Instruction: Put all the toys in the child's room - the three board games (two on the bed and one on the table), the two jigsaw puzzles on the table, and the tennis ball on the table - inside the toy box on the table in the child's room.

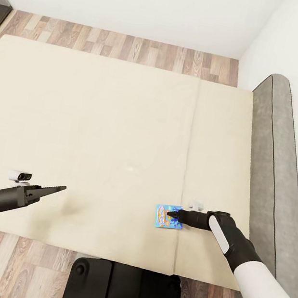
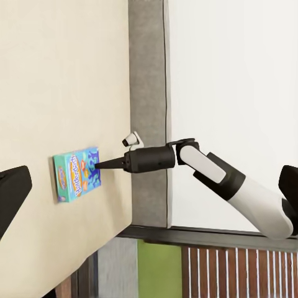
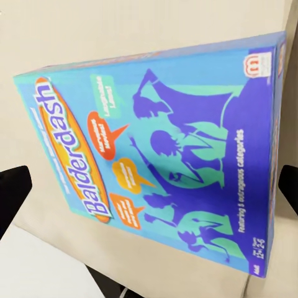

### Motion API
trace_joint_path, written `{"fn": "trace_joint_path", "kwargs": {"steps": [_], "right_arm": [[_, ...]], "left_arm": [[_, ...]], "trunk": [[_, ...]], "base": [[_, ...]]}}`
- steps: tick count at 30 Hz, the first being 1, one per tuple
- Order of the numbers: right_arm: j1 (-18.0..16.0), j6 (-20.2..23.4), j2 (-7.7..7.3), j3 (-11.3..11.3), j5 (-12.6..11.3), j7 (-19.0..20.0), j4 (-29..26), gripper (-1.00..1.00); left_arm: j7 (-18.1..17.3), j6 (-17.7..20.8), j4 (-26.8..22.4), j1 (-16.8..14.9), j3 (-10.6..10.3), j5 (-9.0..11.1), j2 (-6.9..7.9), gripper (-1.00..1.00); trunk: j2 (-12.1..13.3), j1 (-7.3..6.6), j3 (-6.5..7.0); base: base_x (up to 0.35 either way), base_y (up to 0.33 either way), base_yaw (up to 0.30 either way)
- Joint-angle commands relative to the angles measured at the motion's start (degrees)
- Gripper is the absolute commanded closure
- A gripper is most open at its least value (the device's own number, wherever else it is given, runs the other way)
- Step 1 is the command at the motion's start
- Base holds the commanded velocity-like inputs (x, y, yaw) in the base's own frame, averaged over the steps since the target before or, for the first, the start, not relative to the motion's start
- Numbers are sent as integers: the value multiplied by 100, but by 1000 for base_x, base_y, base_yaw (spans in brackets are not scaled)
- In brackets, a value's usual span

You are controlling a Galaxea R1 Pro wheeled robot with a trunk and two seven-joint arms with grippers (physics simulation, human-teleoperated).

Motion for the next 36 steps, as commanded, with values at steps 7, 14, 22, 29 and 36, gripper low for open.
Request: {"fn": "trace_joint_path", "kwargs": {"steps": [7,14,22,29,36], "right_arm": [[-3,-33,-3,12,0,19,2,-100],[-3,-80,-3,19,-9,15,4,-100],[-3,-83,44,20,-1,13,5,-100],[-3,-83,49,20,-1,14,5,-100],[-3,-98,58,24,-1,7,5,-100]], "left_arm": [[-25,61,-1,-2,11,-7,1,-100],[-25,61,-1,-2,17,-2,1,-100],[-25,61,-1,-2,21,-2,1,-100],[-25,66,-1,-2,23,-2,3,-100],[-25,61,-1,-2,30,5,9,-100]], "trunk": [[-9,3,-6],[-9,3,4],[-9,3,6],[-9,3,6],[-9,3,6]], "base": [[0,0,-12],[0,0,-119],[0,0,-15],[0,43,-1],[0,39,0]]}}
